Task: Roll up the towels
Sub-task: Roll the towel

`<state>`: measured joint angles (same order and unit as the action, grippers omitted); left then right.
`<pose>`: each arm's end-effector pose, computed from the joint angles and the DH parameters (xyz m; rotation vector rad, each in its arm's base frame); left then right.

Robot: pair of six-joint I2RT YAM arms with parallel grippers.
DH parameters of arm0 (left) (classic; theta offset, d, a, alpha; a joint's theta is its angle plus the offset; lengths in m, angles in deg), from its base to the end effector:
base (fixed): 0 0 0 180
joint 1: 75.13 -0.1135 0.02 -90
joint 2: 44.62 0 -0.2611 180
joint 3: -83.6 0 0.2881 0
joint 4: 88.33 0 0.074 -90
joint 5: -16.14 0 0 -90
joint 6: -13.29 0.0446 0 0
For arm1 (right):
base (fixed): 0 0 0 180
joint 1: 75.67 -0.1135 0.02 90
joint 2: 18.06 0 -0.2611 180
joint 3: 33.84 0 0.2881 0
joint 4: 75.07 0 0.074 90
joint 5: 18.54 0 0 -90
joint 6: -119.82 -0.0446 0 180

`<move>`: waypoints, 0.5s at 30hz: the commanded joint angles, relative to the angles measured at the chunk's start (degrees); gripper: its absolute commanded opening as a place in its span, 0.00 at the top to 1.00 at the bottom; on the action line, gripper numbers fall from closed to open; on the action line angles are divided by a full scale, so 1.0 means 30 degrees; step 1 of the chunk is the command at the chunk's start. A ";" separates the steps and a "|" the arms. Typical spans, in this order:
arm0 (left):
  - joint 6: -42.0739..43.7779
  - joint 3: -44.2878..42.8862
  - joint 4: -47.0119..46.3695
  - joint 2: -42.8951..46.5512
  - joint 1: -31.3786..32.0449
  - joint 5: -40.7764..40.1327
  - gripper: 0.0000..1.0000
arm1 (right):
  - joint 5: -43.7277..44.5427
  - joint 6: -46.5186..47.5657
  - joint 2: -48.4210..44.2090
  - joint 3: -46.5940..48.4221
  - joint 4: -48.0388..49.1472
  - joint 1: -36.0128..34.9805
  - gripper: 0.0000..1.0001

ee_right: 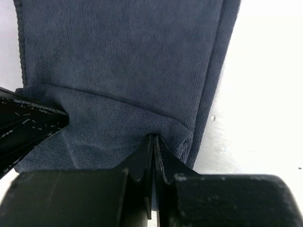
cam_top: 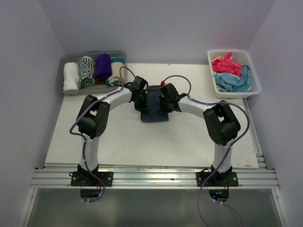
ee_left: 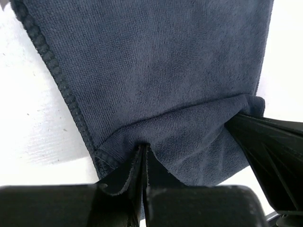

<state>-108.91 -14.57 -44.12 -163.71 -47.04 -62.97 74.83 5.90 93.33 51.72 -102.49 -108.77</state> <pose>0.4068 -0.2267 0.1319 -0.0417 2.8108 -0.5429 0.3746 0.2411 0.1361 -0.1778 2.5243 0.3358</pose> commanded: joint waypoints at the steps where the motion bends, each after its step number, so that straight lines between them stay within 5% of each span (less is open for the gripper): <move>1: 0.0657 -0.0932 -0.0504 0.0026 -0.0225 -0.0379 0.95 | 0.1189 0.0151 0.0281 0.0946 -0.0606 0.0429 0.98; 15: 0.1243 0.0733 0.0200 0.3861 -0.0196 -0.1142 0.93 | 0.0691 0.0358 -0.2620 -0.2539 0.0064 -0.0127 0.91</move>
<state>-106.86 -14.48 -43.33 -157.98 -47.32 -65.55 76.21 6.93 87.41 45.93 -102.49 -108.36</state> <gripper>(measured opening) 0.068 0.088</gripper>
